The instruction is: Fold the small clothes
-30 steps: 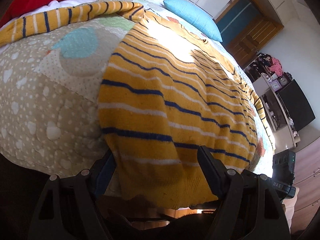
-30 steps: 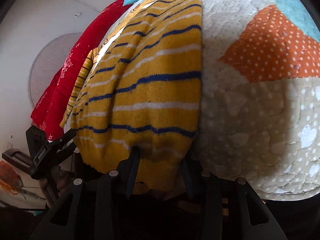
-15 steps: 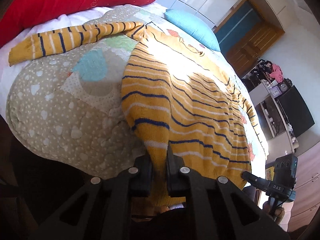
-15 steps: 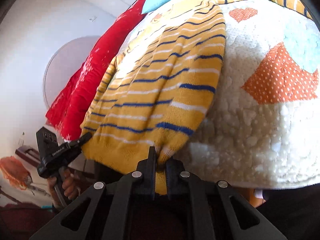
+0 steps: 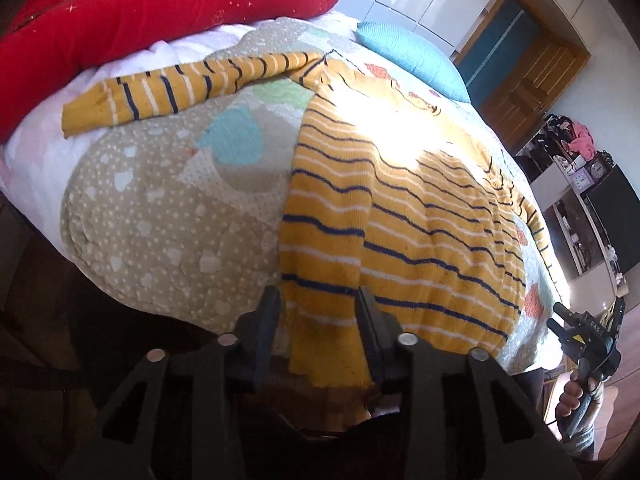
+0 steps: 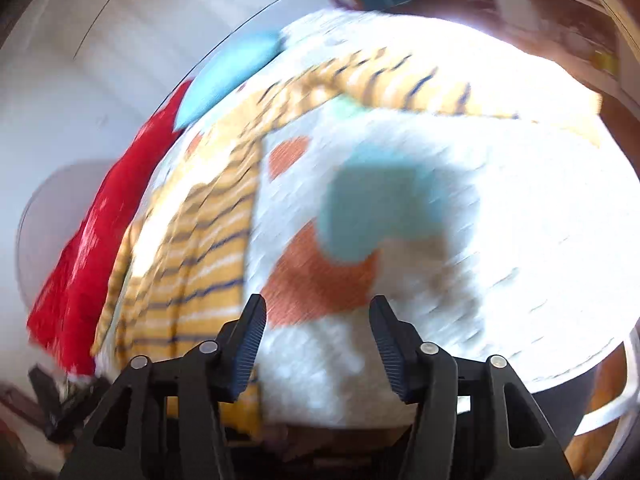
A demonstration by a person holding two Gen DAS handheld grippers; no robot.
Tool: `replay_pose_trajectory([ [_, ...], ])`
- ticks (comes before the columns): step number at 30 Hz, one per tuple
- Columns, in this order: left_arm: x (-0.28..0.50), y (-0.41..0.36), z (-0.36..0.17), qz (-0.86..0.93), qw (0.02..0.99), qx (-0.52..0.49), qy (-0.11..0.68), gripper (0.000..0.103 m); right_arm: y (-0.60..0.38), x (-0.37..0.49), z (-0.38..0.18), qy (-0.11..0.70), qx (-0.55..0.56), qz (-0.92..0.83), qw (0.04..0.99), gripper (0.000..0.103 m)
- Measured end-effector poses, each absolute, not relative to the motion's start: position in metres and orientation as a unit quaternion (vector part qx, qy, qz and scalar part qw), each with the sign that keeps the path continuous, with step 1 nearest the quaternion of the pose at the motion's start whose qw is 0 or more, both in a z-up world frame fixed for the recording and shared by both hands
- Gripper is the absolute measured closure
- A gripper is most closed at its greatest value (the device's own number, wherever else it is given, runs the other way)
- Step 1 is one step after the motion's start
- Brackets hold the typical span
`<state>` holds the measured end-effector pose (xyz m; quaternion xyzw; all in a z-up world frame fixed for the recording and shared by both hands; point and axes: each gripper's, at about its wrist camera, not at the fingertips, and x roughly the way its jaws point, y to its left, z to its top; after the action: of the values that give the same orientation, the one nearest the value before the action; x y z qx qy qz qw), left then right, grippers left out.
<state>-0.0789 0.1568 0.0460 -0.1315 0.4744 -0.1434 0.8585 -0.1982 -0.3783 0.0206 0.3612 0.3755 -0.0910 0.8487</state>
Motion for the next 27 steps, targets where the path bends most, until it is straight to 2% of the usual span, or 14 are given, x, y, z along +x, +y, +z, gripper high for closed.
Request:
replay_pose_trajectory([
  [5, -0.066, 0.158, 0.050, -0.140, 0.857, -0.156, 0.471, 0.057, -0.464, -0.211, 0.006, 0.274, 0.480, -0.174, 0.815, 0.043],
  [9, -0.059, 0.146, 0.053, -0.148, 0.854, -0.159, 0.472, 0.057, -0.493, -0.197, 0.005, 0.231, 0.510, -0.210, 0.801, 0.043],
  [10, -0.058, 0.142, 0.055, -0.150, 0.856, -0.156, 0.469, 0.057, -0.496, -0.190, 0.005, 0.224, 0.515, -0.217, 0.798, 0.048],
  [11, -0.057, 0.139, 0.058, -0.151, 0.857, -0.154, 0.467, 0.057, -0.505, -0.186, 0.006, 0.221, 0.522, -0.222, 0.793, 0.061],
  [12, -0.055, 0.135, 0.060, -0.153, 0.858, -0.153, 0.466, 0.057, -0.513, -0.183, 0.005, 0.220, 0.532, -0.224, 0.786, 0.094],
  [15, -0.053, 0.131, 0.067, -0.157, 0.861, -0.150, 0.460, 0.057, -0.539, -0.190, 0.016, 0.192, 0.553, -0.229, 0.778, 0.097],
  [18, -0.050, 0.131, 0.071, -0.154, 0.868, -0.145, 0.450, 0.055, -0.560, -0.202, 0.054, 0.180, 0.499, -0.288, 0.797, 0.097],
  [23, -0.044, 0.135, 0.070, -0.152, 0.870, -0.150, 0.444, 0.055, -0.557, -0.170, 0.111, 0.216, 0.396, -0.318, 0.834, 0.097],
  [27, -0.041, 0.139, 0.065, -0.155, 0.868, -0.162, 0.442, 0.055, -0.506, -0.108, 0.147, 0.253, 0.321, -0.263, 0.874, 0.097],
])
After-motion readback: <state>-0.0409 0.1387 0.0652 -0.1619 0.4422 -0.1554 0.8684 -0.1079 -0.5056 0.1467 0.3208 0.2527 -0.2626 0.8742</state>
